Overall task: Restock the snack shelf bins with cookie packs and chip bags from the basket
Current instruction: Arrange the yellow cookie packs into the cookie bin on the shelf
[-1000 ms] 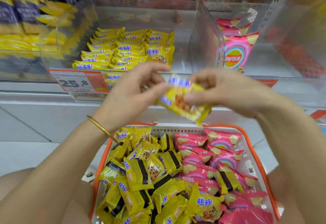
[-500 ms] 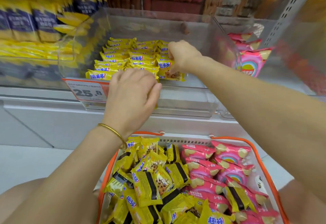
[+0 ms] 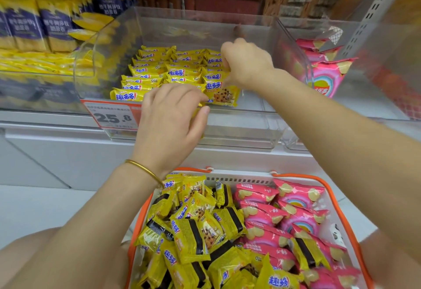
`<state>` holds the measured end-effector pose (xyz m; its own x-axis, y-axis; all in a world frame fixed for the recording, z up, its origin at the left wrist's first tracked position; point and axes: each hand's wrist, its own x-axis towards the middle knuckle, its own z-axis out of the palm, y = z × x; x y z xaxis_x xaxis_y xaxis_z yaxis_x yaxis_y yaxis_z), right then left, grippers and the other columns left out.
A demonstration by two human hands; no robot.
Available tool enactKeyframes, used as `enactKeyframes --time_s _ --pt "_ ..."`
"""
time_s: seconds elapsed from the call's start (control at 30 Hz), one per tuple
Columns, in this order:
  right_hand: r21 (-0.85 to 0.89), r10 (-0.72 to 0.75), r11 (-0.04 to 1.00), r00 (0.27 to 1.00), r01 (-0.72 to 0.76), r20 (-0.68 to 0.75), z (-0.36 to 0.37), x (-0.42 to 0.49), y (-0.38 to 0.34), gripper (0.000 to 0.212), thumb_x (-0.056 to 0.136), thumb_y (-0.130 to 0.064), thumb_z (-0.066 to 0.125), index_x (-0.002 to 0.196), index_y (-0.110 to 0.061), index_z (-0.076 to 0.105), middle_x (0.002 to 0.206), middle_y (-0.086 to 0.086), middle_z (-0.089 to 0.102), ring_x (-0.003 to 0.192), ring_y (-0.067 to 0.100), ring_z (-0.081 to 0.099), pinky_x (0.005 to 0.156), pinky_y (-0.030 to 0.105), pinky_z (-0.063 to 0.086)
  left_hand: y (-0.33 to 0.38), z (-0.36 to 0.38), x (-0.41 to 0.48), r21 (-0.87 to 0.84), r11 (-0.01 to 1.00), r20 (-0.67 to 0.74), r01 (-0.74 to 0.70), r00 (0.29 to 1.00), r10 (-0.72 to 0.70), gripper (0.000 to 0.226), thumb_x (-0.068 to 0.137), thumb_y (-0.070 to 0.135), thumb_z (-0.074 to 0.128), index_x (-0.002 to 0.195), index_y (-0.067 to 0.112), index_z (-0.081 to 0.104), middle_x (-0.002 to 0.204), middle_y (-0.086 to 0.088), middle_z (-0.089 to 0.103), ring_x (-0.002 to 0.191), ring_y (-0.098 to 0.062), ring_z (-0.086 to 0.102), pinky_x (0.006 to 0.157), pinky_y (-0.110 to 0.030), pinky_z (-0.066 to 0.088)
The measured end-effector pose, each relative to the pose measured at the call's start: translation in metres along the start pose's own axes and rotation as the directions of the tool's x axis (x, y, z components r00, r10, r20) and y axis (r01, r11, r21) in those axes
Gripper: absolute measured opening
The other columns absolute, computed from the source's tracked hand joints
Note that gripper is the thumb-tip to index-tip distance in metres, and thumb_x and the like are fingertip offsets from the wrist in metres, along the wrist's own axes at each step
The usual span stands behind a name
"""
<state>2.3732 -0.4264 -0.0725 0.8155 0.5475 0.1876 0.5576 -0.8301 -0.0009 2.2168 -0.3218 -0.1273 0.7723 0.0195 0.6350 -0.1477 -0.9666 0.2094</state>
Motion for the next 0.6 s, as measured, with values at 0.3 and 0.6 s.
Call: enactKeyframes --time_s 0.3,0.6 --pt "0.408 -0.189 0.911 0.945 0.068 0.266 0.028 -0.156 0.001 0.006 0.083 -0.016 0.066 0.089 -0.018 0.066 0.069 -0.01 0.054 0.072 0.01 0.05 0.067 0.027 0.039 0.029 -0.004 -0.026 -0.092 0.98 0.194 -0.175 0.963 0.19 0.023 0.087 0.02 0.045 0.088 0.009 0.065 0.084 -0.006 0.064 0.081 -0.032 0.054 0.068 -0.043 0.046" --pt "0.487 -0.177 0.83 0.699 -0.272 0.693 0.177 -0.204 -0.021 0.04 0.089 -0.039 0.06 0.068 -0.008 0.047 0.068 0.009 0.042 0.066 0.023 0.041 0.057 0.03 0.031 0.027 0.029 -0.043 -0.081 0.985 0.535 -0.15 0.828 0.17 0.035 0.082 0.02 0.034 0.091 0.015 0.068 0.086 0.0 0.065 0.086 -0.026 0.053 0.073 -0.041 0.049"
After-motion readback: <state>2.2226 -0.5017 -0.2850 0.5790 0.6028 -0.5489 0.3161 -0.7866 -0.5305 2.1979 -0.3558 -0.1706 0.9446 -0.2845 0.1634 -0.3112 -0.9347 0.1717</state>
